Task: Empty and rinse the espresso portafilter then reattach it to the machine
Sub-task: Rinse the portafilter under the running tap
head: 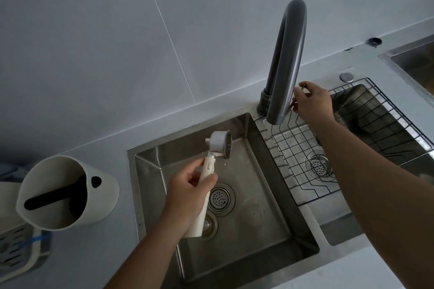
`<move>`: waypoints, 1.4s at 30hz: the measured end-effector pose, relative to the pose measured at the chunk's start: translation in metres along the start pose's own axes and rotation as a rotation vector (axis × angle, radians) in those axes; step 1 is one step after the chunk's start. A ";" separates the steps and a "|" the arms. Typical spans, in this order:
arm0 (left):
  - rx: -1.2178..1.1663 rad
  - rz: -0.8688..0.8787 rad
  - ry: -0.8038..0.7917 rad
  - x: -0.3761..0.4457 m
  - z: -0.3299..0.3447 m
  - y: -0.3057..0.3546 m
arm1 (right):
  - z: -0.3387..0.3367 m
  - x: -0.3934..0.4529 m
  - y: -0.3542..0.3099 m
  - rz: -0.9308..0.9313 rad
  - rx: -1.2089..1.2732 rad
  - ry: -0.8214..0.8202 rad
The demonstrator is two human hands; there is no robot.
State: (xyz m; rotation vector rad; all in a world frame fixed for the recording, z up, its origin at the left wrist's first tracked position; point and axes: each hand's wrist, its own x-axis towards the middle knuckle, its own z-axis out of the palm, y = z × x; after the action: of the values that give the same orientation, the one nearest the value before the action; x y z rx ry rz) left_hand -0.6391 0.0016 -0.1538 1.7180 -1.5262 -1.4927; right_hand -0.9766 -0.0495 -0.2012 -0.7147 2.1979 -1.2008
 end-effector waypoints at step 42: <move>-0.561 -0.165 -0.165 -0.037 -0.005 0.015 | -0.008 -0.040 -0.033 0.085 -0.105 -0.008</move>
State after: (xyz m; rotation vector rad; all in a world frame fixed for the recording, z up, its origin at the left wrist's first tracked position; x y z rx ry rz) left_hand -0.6358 0.0276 -0.1241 1.4324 -0.9143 -1.9542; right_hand -0.9466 -0.0340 -0.1608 -0.6595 2.2743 -1.0452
